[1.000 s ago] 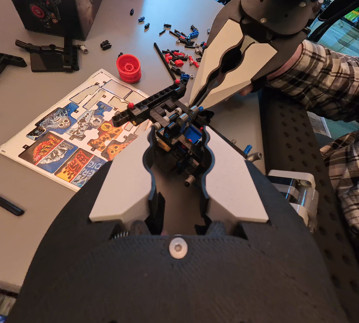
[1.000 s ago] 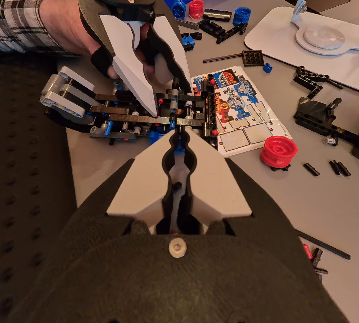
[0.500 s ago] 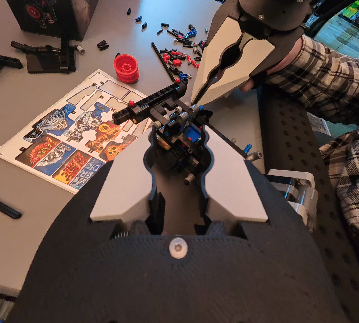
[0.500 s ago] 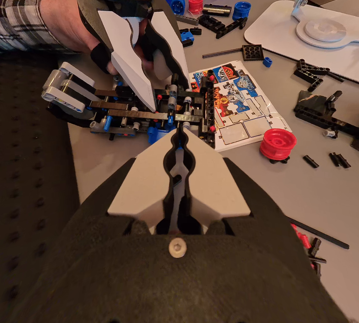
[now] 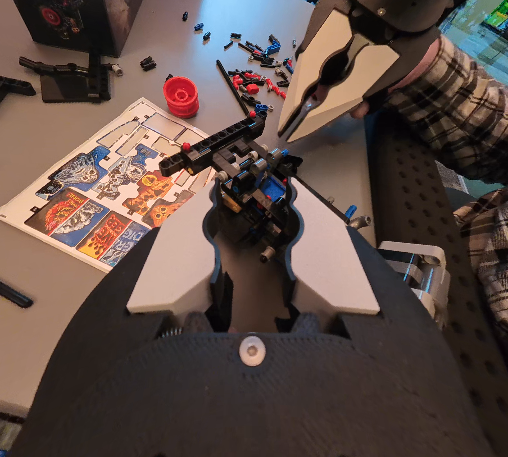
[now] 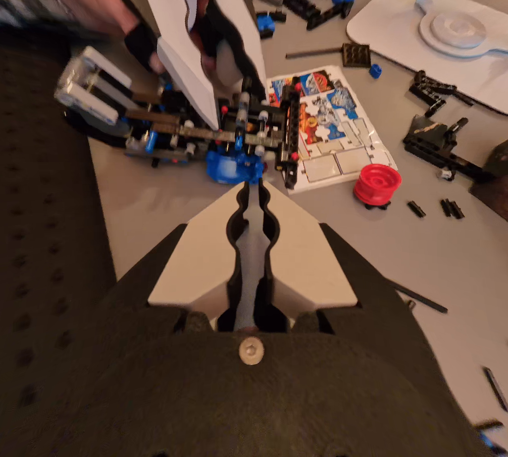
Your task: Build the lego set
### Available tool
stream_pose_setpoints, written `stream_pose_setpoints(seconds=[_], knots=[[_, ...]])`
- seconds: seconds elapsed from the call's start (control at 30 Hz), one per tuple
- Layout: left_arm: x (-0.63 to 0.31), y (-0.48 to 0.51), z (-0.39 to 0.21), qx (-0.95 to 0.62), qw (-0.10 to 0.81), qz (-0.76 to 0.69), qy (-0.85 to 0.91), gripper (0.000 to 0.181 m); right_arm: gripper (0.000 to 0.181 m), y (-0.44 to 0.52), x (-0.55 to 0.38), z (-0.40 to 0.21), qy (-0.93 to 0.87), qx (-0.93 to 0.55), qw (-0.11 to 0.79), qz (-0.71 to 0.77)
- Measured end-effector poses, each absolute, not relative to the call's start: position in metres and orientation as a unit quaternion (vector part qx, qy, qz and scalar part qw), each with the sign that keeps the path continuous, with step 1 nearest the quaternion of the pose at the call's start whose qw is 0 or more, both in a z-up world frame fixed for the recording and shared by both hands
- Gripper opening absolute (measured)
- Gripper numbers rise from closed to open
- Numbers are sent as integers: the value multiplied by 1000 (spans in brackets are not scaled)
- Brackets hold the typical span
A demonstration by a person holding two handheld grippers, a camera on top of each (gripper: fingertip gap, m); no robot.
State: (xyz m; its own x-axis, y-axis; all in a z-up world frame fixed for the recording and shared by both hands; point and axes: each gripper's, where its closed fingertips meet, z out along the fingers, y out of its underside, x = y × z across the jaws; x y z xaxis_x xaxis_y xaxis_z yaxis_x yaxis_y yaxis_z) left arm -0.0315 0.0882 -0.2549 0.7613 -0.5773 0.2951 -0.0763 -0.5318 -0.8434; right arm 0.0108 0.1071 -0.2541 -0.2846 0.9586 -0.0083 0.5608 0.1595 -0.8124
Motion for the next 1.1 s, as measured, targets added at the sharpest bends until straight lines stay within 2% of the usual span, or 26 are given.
stream_pose_setpoints(seconds=[0.2,0.4,0.5,0.6,0.67,0.73,0.9,1.1], knots=[[-32,88,-255,-828,441,-286,197,46,13,95,29,-287,-791,-495,206,294],[-32,88,-255,-828,440,-287,196,46,1,92,29,-287,-796,-491,198,293],[-32,88,-255,-828,440,-287,196,46,12,93,29,-289,-791,-499,198,293],[-32,88,-255,-828,440,-288,195,45,15,89,32,-289,-798,-491,193,291],[-33,88,-255,-829,440,-287,194,44,14,89,32,-290,-802,-490,191,284],[-33,88,-255,-829,439,-288,194,44,5,91,32,-294,-808,-489,190,270],[-33,88,-255,-829,438,-289,193,44,5,92,30,-293,-803,-496,193,268],[-35,88,-255,-830,439,-287,190,44,5,91,22,-270,-754,-520,226,332]])
